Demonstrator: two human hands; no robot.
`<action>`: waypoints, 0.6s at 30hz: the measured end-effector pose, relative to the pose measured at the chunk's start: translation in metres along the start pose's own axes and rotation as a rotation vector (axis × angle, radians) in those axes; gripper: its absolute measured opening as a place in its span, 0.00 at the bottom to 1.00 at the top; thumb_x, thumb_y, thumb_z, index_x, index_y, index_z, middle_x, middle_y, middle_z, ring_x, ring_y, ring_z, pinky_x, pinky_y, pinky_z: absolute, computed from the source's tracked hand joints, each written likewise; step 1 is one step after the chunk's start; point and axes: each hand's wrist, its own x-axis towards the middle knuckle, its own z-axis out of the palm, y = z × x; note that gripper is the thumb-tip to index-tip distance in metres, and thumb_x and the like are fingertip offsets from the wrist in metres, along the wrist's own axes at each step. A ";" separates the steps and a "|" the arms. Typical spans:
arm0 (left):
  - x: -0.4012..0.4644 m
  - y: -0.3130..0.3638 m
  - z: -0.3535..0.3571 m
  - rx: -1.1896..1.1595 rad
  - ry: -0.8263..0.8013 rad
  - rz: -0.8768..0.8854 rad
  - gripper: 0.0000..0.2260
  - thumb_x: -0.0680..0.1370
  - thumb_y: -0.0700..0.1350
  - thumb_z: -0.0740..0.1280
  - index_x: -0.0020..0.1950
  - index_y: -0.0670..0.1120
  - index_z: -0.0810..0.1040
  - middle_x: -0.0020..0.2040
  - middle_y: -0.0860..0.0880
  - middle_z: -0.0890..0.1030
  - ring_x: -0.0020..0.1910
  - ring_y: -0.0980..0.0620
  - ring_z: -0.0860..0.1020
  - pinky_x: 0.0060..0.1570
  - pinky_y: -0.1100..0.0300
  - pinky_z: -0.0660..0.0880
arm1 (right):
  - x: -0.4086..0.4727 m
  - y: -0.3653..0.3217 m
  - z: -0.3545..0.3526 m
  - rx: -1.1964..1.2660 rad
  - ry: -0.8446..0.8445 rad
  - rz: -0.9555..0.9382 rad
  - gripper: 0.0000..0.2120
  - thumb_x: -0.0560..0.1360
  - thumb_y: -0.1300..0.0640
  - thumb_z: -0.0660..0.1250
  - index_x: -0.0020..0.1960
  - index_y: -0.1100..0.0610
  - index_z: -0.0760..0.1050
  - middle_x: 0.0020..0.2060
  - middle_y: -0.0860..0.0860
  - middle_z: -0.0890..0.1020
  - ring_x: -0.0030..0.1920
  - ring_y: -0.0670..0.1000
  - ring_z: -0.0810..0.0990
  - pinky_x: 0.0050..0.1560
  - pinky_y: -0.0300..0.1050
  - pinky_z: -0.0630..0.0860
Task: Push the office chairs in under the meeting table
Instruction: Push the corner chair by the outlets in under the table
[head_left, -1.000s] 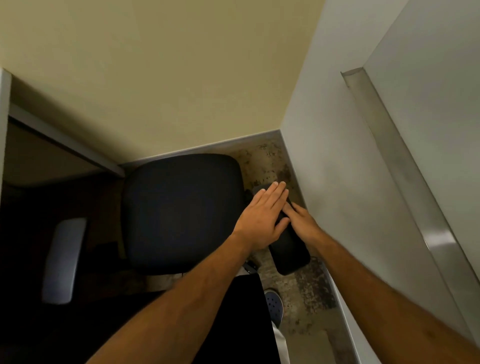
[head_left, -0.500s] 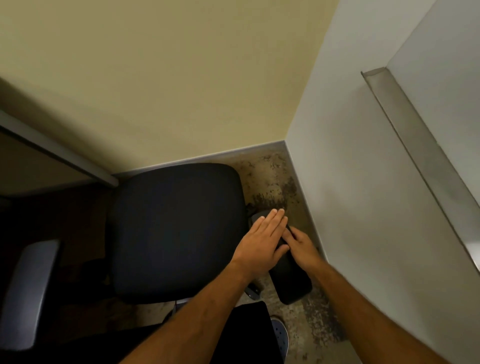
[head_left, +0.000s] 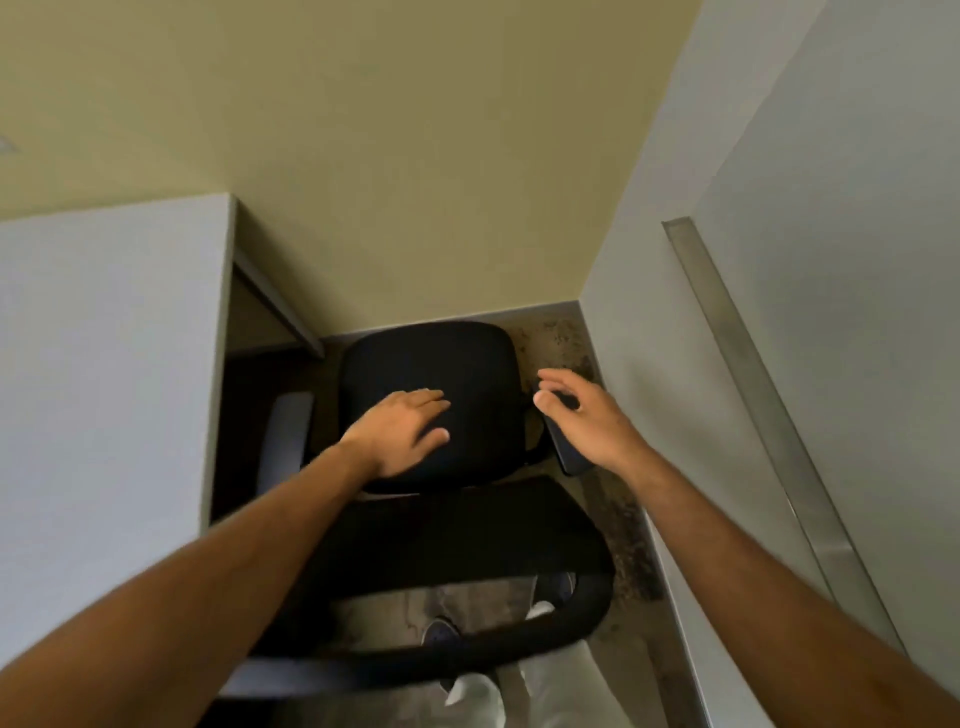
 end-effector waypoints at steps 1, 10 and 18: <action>-0.026 -0.001 -0.011 0.004 0.009 -0.013 0.25 0.83 0.58 0.58 0.78 0.48 0.65 0.78 0.46 0.65 0.77 0.48 0.61 0.76 0.53 0.55 | -0.019 -0.018 0.001 -0.011 -0.029 -0.020 0.20 0.80 0.40 0.63 0.70 0.41 0.72 0.65 0.42 0.78 0.68 0.45 0.73 0.66 0.45 0.69; -0.206 -0.008 -0.007 -0.088 -0.013 -0.225 0.25 0.80 0.65 0.57 0.72 0.53 0.73 0.71 0.51 0.75 0.68 0.50 0.74 0.66 0.53 0.70 | -0.152 -0.048 0.048 -0.476 -0.230 -0.110 0.26 0.77 0.32 0.61 0.70 0.43 0.74 0.65 0.46 0.78 0.65 0.50 0.76 0.64 0.52 0.74; -0.269 0.013 0.020 -0.129 0.140 -0.438 0.34 0.74 0.74 0.56 0.72 0.56 0.74 0.60 0.52 0.83 0.55 0.52 0.80 0.57 0.57 0.75 | -0.180 0.004 0.073 -0.817 0.029 -0.334 0.32 0.77 0.29 0.49 0.71 0.45 0.74 0.68 0.42 0.78 0.67 0.49 0.74 0.72 0.53 0.63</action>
